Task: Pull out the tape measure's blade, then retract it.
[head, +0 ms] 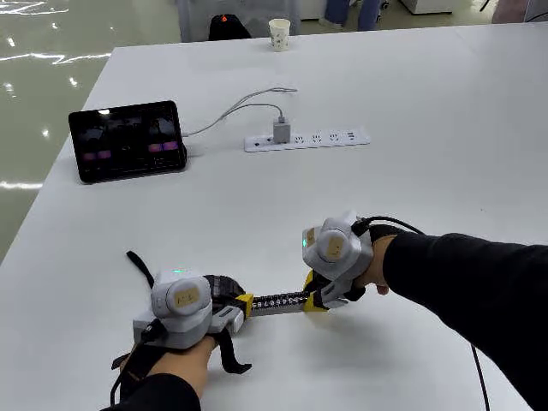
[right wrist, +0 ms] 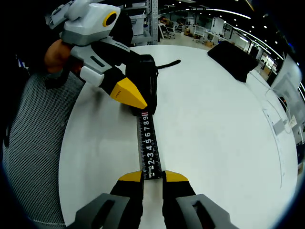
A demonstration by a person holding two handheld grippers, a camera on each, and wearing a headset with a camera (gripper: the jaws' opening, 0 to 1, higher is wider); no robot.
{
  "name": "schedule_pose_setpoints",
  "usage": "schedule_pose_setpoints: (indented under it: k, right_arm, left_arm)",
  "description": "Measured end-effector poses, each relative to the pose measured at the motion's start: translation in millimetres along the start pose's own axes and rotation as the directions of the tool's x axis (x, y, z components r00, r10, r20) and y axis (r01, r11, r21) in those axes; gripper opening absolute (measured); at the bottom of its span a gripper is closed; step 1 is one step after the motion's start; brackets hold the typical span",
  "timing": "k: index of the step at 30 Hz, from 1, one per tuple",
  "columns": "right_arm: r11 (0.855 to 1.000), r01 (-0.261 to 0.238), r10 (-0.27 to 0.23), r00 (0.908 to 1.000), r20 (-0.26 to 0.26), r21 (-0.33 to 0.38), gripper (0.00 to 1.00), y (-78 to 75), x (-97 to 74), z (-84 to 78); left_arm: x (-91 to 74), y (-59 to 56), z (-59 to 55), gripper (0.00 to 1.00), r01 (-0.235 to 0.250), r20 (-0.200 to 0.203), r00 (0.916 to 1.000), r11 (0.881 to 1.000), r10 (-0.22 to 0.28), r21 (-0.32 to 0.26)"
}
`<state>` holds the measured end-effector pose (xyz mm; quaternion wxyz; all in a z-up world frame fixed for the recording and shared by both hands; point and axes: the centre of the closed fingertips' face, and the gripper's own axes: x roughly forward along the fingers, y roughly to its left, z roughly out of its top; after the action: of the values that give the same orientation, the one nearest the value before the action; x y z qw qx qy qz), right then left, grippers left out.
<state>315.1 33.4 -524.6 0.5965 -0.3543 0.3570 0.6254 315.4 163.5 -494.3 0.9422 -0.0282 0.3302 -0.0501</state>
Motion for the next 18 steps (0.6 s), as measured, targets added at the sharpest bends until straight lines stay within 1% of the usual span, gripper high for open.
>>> schedule_pose_setpoints:
  k: [5, 12, 16, 18]
  right_arm:
    - [1.000, 0.009, -0.009, 0.9999, 0.007, -0.005, 0.11, -1.0, 1.6, 3.2]
    - [1.000, 0.002, -0.002, 0.9997, 0.023, 0.004, 0.11, -0.9, 3.2, 6.4]
    - [1.000, -0.003, 0.002, 0.9990, 0.045, 0.015, 0.11, -0.4, 5.4, 10.3]
    - [1.000, -0.005, 0.004, 0.9989, 0.047, 0.016, 0.11, -0.2, 5.9, 11.9]
  left_arm:
    - [0.0, 0.0, 0.3, 0.59, 0.001, -0.001, 1.0000, 1.000, -0.001, 0.001]
    - [-0.5, 0.0, 0.7, 0.59, 0.002, -0.001, 1.0000, 1.000, -0.002, 0.000]
    - [-0.8, -0.1, 0.8, 0.59, 0.004, -0.004, 1.0000, 1.000, -0.004, -0.001]
    - [-0.7, 0.0, 0.8, 0.59, 0.005, -0.004, 1.0000, 1.000, -0.005, -0.002]
